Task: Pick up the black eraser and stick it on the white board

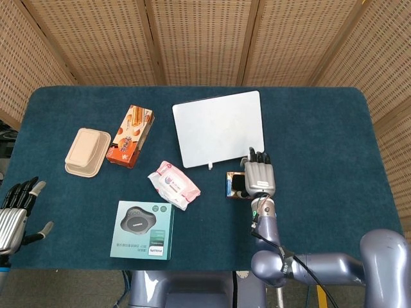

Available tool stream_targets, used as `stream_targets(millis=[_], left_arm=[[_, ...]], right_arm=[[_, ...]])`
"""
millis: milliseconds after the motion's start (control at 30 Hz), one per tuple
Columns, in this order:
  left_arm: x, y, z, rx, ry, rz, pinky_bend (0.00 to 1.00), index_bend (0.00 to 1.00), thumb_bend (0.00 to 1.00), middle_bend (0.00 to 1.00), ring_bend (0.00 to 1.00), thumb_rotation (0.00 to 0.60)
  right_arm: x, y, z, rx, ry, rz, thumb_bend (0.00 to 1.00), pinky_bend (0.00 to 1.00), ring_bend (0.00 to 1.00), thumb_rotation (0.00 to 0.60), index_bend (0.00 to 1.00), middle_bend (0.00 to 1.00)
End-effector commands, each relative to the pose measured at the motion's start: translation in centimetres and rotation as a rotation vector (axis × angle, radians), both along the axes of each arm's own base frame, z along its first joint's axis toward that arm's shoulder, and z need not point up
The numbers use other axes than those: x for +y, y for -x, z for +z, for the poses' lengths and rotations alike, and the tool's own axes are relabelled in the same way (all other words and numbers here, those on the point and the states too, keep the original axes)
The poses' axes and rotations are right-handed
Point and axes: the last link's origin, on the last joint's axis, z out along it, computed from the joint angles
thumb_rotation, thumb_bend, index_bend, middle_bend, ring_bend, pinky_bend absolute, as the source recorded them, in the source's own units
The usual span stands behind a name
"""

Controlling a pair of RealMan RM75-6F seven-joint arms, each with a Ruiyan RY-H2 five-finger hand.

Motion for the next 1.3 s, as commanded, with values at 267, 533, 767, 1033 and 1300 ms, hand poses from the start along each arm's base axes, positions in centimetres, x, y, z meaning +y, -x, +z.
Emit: stream_targets(millis=[267, 533, 767, 1033, 1300], left_arm=[[-0.1, -0.1, -0.2, 0.005, 0.006, -0.003, 0.0, 0.0, 0.29, 0.0, 0.0, 0.6], [-0.2, 0.0, 0.0, 0.002, 0.0, 0.0, 0.0, 0.0, 0.29, 0.0, 0.0, 0.6], [-0.3, 0.0, 0.1, 0.001, -0.004, -0.003, 0.0, 0.0, 0.29, 0.0, 0.0, 0.6], [-0.3, 0.0, -0.1, 0.004, 0.001, -0.006, 0.0, 0.0, 0.29, 0.0, 0.0, 0.6], [-0.4, -0.1, -0.1, 0.004, 0.001, -0.008, 0.0, 0.0, 0.29, 0.0, 0.0, 0.6]], right_arm=[[-0.1, 0.0, -0.9, -0.039, -0.008, 0.007, 0.16, 0.0, 0.0, 0.6, 0.3, 0.0], [-0.3, 0.4, -1.3, -0.029, -0.006, 0.001, 0.16, 0.0, 0.0, 0.6, 0.3, 0.0], [-0.6, 1.5, -1.7, -0.02, -0.01, -0.019, 0.16, 0.0, 0.0, 0.6, 0.3, 0.0], [-0.9, 2.5, -1.9, -0.023, -0.013, -0.037, 0.16, 0.0, 0.0, 0.6, 0.31, 0.0], [-1.2, 3.1, -2.0, -0.03, -0.014, -0.046, 0.18, 0.0, 0.0, 0.6, 0.32, 0.0]])
